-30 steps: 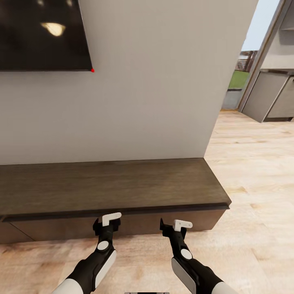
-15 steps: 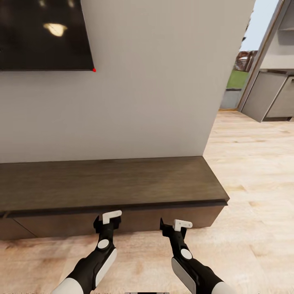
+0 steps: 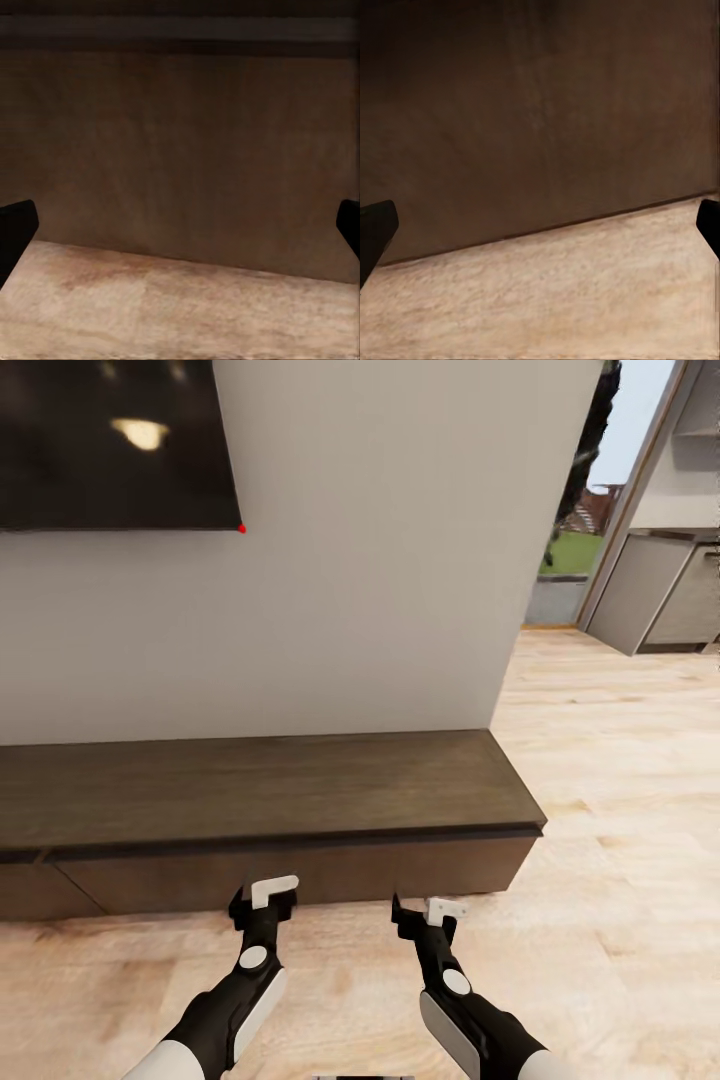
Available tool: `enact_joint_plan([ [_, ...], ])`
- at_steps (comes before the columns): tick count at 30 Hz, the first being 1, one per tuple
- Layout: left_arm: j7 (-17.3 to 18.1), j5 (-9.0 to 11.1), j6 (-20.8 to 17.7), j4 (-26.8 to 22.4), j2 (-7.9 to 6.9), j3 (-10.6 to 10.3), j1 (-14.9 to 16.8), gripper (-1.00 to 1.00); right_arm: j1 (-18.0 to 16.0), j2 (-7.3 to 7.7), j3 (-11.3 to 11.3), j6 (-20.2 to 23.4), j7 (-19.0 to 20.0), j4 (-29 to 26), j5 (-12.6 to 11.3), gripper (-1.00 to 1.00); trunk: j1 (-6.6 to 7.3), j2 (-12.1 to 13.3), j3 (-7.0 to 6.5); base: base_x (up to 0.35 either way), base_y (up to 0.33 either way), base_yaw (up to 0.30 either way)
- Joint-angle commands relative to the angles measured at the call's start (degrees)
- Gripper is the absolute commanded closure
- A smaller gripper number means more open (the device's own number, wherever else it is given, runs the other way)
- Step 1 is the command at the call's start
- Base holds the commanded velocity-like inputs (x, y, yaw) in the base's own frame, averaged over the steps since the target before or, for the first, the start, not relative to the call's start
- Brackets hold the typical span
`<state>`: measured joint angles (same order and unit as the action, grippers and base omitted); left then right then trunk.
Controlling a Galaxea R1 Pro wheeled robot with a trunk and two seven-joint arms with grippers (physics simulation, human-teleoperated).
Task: Place each of the two pumpkins and all three candles from the living room inside a cabinet in the living room (use any cabinet), then make sure every cabinet is closed, and position the cauldron so it is next to a table in the living room.
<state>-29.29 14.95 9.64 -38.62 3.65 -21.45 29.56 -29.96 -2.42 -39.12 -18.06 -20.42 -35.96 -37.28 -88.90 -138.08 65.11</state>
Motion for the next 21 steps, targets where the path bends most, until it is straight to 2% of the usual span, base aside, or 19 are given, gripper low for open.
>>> enact_joint_plan([
  [1,-0.33,0.61,0.38,0.04,-0.05,-0.35,0.06,-1.00,-0.08,0.04,-0.43,-0.40,-0.32,0.01,-0.60,-1.00,0.04,-0.02,0.04,-0.259,0.000,0.000],
  [9,-0.01,0.69,-0.07,-0.16,-0.05,-0.06,0.06,-1.00,-0.09,0.10,-0.42,-0.19,-0.31,-0.27,-0.78,-1.00,0.04,-0.02,0.04,-0.259,0.000,0.000],
  [13,0.22,1.19,-2.73,-0.48,-0.01,0.43,0.07,-1.00,-0.10,0.52,0.02,4.71,-0.34,-0.74,-1.22,-1.00,0.04,-0.02,0.04,-0.242,0.000,0.000],
  [14,0.30,1.30,-4.62,-0.58,-0.03,0.53,0.07,-1.00,-0.10,0.79,0.50,6.46,-0.36,-0.80,-1.30,-1.00,0.04,-0.02,0.04,-0.198,0.000,0.000],
  [16,0.51,1.46,-11.20,-1.72,0.03,0.65,0.12,-1.00,-0.10,1.33,2.65,10.95,-0.39,-1.49,-1.42,-1.00,0.04,-0.02,0.04,-0.162,0.000,0.000],
  [18,0.59,1.68,-19.62,-5.16,0.06,0.77,0.14,-1.00,-0.10,1.53,5.38,16.13,-0.42,-3.36,-1.46,-1.00,0.04,-0.02,0.04,-0.100,0.000,0.000],
  [19,0.61,2.20,-25.39,-8.68,0.04,0.90,0.14,-1.00,-0.10,1.58,7.19,19.51,-0.52,-5.07,-1.47,-1.00,0.04,-0.02,0.04,-0.041,0.000,0.000],
  [21,0.62,3.66,-33.66,-14.04,-0.01,1.03,0.14,-1.00,-0.10,1.57,9.95,24.36,-0.61,-7.32,-1.49,-1.00,0.04,-0.02,0.04,-0.022,0.000,0.000],
])
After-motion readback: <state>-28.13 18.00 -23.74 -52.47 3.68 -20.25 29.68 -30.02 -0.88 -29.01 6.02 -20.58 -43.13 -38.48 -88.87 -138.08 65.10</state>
